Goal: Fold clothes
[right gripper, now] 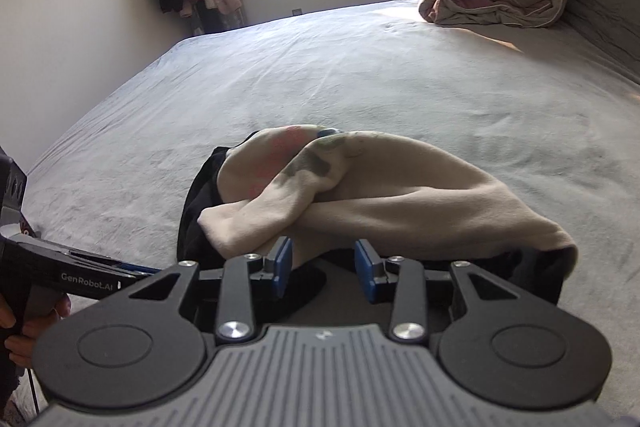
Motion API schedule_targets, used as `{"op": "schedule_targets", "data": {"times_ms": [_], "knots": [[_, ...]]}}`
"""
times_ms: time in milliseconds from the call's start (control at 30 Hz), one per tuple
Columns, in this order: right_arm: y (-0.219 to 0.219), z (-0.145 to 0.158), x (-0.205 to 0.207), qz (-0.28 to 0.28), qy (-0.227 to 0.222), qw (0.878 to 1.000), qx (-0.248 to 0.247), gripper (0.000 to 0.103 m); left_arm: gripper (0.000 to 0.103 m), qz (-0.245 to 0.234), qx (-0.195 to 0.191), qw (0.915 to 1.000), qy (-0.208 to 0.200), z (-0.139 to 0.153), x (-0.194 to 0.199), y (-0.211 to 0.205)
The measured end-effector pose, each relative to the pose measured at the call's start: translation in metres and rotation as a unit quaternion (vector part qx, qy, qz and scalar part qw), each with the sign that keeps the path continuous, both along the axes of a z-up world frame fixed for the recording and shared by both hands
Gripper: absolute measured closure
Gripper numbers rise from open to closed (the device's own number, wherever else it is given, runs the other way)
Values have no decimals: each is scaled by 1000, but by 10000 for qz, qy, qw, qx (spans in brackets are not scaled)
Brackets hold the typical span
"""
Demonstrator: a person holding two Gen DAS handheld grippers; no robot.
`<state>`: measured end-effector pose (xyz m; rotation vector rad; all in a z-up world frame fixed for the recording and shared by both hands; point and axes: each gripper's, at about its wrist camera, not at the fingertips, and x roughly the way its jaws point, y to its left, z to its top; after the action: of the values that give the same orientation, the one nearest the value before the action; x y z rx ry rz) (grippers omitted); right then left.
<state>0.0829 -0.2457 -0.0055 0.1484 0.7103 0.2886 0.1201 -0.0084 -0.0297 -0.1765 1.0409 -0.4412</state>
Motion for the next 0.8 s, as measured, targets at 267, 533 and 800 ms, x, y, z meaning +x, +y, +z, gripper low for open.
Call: {"op": "schedule_targets", "data": {"times_ms": [267,533,800], "knots": [[35,-18,10,508,240,9984,-106,64,49,-515,217,9983,-135,-11,-19,-17],[52,-39,16,574,263,9969,-459,73,75,-367,983,9929,-551,-24,-25,-18],[44,-26,7,398,-77,9987,-314,93,89,347,1391,9857,-884,-11,-15,22]]}}
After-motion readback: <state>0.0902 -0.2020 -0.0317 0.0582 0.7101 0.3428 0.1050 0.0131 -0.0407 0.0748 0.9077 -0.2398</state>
